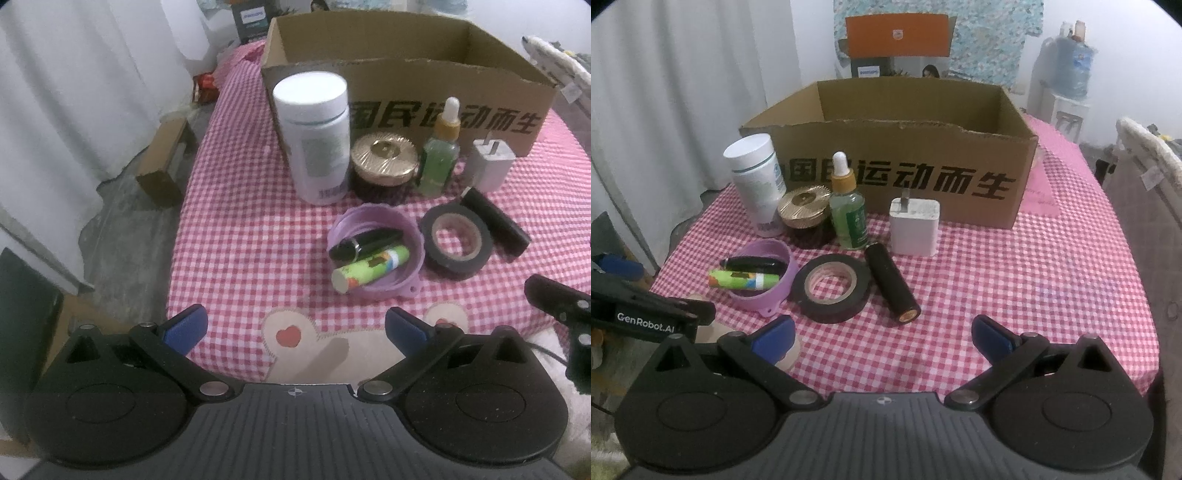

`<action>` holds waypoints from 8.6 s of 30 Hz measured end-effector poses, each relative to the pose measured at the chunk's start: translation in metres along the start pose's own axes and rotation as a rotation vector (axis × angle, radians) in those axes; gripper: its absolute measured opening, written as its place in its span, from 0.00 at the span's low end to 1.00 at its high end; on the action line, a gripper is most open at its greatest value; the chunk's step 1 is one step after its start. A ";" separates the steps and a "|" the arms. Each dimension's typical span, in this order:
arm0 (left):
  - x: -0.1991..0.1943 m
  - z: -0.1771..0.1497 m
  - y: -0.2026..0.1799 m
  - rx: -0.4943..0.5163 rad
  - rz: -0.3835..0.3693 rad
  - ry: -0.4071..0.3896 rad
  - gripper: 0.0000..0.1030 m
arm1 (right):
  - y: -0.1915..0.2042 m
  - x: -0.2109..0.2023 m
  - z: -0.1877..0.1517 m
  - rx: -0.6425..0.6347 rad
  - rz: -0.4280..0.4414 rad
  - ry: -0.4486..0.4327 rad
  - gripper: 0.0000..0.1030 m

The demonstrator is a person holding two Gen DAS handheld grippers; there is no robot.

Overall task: Organize rigid objects
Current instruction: 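Lower the right gripper onto the black cylinder and close on it, then carry the black cylinder into the cardboard box and open the right gripper, then move the right gripper into the purple bowl and grasp the green tube, then lift the green tube out of the purple bowl with the right gripper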

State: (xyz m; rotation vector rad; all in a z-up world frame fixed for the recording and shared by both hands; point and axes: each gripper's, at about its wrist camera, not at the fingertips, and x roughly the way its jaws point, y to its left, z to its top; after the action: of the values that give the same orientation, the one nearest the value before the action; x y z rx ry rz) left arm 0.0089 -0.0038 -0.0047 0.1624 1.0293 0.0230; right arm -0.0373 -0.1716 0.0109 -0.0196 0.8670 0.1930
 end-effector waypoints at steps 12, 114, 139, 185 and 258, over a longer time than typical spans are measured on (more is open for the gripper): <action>-0.030 0.016 -0.025 0.164 -0.177 -0.205 1.00 | -0.047 -0.015 0.018 0.051 0.037 -0.070 1.00; 0.063 0.224 -0.035 0.335 -0.096 -0.008 0.55 | -0.047 0.263 0.256 0.339 0.629 0.418 0.25; -0.034 0.039 -0.007 0.293 -0.224 -0.115 0.63 | -0.064 0.078 0.072 0.498 0.789 0.306 0.26; -0.006 0.015 0.009 0.279 -0.317 -0.025 0.29 | -0.008 0.145 0.048 0.644 0.706 0.586 0.42; -0.048 -0.003 0.001 0.290 -0.331 -0.147 0.14 | -0.031 0.102 0.035 0.625 0.743 0.506 0.23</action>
State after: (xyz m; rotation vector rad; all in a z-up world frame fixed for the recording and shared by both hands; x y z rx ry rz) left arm -0.0181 -0.0073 0.0346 0.2512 0.8987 -0.4347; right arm 0.0591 -0.1826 -0.0459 0.8800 1.3828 0.6197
